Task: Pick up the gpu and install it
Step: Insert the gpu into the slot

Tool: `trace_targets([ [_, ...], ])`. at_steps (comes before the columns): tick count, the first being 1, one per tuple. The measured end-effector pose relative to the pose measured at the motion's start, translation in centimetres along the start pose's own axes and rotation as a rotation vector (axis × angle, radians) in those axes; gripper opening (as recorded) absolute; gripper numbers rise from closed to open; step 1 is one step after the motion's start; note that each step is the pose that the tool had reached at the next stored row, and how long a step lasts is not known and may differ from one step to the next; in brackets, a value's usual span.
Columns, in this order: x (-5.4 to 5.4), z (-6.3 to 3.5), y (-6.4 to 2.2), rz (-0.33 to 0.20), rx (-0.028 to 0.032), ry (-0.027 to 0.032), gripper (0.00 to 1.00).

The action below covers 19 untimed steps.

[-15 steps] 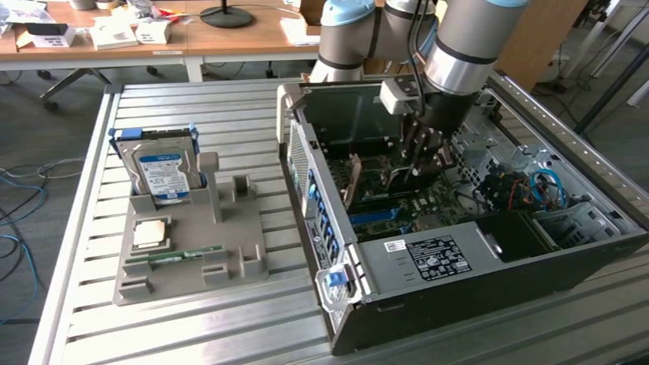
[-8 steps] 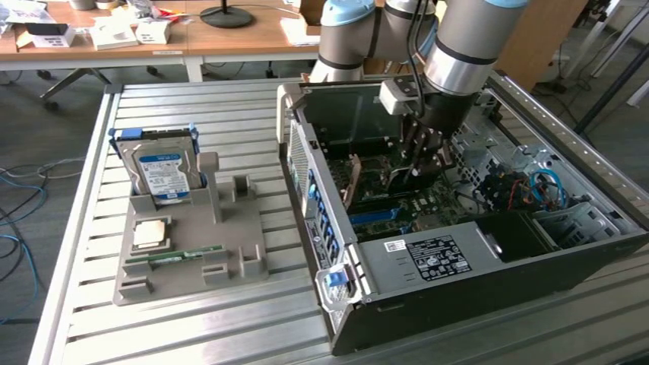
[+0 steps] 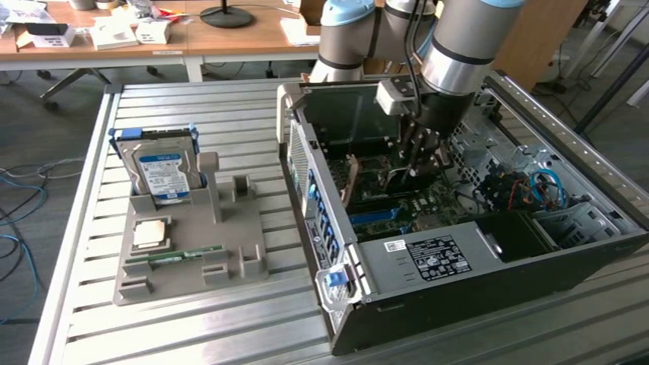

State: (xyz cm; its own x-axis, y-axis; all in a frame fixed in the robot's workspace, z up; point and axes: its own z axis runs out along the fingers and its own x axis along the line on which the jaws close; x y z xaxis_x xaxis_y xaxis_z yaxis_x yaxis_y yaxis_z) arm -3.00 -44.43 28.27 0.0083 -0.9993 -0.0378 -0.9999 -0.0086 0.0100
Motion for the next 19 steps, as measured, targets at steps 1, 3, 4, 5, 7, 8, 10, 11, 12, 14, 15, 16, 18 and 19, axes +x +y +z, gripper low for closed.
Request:
trace_targets([
  [1,0.0,0.00,0.01,0.000,0.0000,0.0001,0.27],
  [3,0.0,0.00,0.07,0.000,0.0000,0.0000,0.27],
  [4,0.0,0.00,0.11,0.000,0.0000,0.0000,0.27],
  [5,0.0,0.00,0.17,0.000,0.0000,0.0000,0.27],
  [7,0.0,0.00,0.19,0.000,0.0000,0.0000,0.27],
  [8,0.0,0.00,0.19,0.000,0.0000,0.0001,0.27],
  [10,0.1,-0.01,0.21,0.000,0.0000,0.0001,0.27],
  [11,0.1,-0.01,0.21,0.000,-0.0001,0.0002,0.27],
  [12,0.2,-0.01,0.20,0.000,-0.0001,0.0001,0.27],
  [14,0.5,-0.02,0.21,0.000,0.0000,0.0001,0.27],
  [15,0.6,-0.02,0.21,0.000,0.0000,0.0001,0.27],
  [16,0.7,-0.03,0.21,0.000,-0.0001,0.0001,0.27],
  [18,1.0,-0.03,0.21,0.000,0.0000,0.0000,0.27],
  [19,1.0,-0.04,0.21,0.000,0.0000,0.0001,0.27],
])
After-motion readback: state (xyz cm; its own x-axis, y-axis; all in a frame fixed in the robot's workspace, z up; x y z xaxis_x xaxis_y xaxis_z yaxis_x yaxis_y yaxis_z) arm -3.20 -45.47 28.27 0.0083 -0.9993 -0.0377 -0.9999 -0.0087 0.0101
